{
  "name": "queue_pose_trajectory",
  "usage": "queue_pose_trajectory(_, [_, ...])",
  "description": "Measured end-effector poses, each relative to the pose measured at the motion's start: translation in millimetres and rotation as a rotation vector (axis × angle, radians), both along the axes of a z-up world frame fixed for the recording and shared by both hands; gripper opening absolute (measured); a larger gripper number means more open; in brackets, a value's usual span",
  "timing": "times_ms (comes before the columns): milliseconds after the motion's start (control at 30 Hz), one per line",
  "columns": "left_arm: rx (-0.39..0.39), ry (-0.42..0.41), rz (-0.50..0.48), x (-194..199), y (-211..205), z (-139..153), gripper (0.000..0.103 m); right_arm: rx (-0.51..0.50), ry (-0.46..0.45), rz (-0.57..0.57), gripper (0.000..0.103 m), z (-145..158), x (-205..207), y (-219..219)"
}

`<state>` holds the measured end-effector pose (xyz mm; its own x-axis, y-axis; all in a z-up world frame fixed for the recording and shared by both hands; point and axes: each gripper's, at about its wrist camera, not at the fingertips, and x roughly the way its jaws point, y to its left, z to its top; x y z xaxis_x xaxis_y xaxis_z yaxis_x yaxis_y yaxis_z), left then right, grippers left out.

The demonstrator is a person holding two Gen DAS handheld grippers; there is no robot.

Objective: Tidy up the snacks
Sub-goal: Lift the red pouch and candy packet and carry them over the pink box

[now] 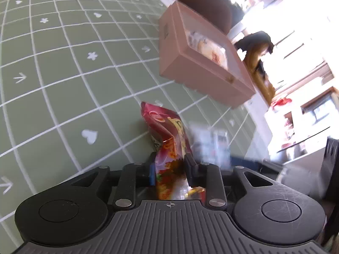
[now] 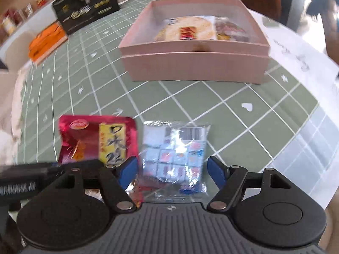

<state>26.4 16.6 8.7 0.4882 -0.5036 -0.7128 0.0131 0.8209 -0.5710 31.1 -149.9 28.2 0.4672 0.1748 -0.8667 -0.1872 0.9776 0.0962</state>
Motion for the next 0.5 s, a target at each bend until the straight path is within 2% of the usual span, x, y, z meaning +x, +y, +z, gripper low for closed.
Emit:
queue_pose_trajectory(67, [0.012, -0.019, -0.009, 4, -3, 0, 0.030, -0.064, -0.027, 0.054, 0.074, -2, -10, 12])
queue_pose_trajectory(233, [0.037, -0.037, -0.049, 7, -12, 1, 0.031, -0.061, -0.046, 0.059, 0.075, -2, -17, 13])
queue_pose_trajectory(333, [0.038, -0.020, -0.050, 7, -14, 1, 0.029, -0.062, -0.057, 0.051, 0.075, -2, -21, 14])
queue_pose_trajectory(500, [0.120, -0.055, -0.057, -2, -25, 4, 0.031, -0.063, -0.065, 0.063, 0.075, -4, -29, 11])
